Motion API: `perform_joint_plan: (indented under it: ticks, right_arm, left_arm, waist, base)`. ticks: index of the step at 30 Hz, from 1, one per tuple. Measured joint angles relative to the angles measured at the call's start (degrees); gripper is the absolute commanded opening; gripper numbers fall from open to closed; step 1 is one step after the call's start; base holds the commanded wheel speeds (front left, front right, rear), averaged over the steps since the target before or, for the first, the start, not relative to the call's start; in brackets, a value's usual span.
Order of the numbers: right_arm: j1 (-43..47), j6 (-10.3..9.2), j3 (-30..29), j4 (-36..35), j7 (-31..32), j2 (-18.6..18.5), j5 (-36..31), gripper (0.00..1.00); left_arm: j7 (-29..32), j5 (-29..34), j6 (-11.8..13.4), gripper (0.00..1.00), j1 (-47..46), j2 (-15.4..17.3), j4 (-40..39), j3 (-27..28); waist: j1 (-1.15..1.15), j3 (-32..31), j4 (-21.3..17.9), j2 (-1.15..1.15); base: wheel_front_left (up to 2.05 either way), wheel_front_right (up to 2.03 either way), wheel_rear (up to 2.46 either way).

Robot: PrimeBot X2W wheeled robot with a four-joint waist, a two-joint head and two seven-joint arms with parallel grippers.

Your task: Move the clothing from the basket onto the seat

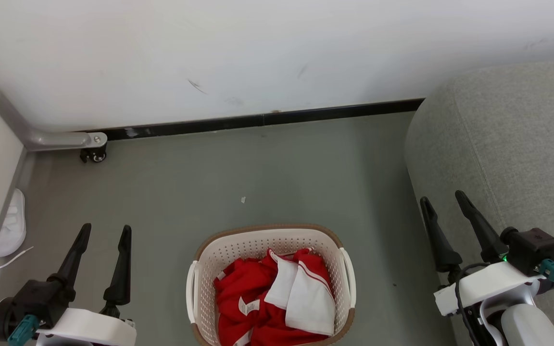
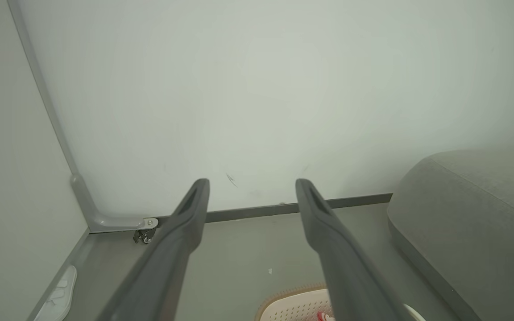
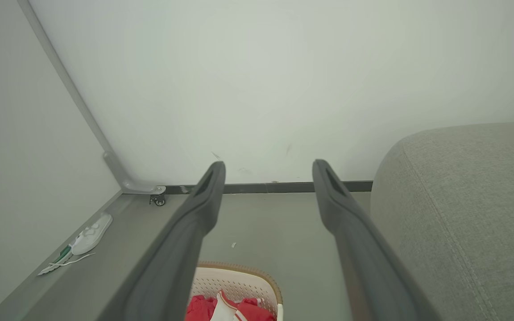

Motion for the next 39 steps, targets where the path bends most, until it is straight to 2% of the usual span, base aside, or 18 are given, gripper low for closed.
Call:
perform_joint_plan:
  ticks: [26, 39]
  right_arm:
    - [-6.1, 0.00, 0.0, -2.2, 0.0, 0.3, -0.1, 1.00]
    - [-9.7, 0.00, 0.3, -3.6, 0.0, 0.5, -0.3, 1.00]
  left_arm:
    - [0.0, -1.1, -0.9, 1.00, -4.7, 0.4, -0.5, -0.7]
    - [-0.2, -1.7, -0.9, 1.00, -8.0, 1.9, 1.3, -4.8]
  waist:
    - [0.00, 9.4, -1.6, 0.00]
    - [0.00, 14.4, -2.6, 0.00]
  base:
    - [0.00, 0.00, 0.00]
    - [0.00, 0.00, 0.00]
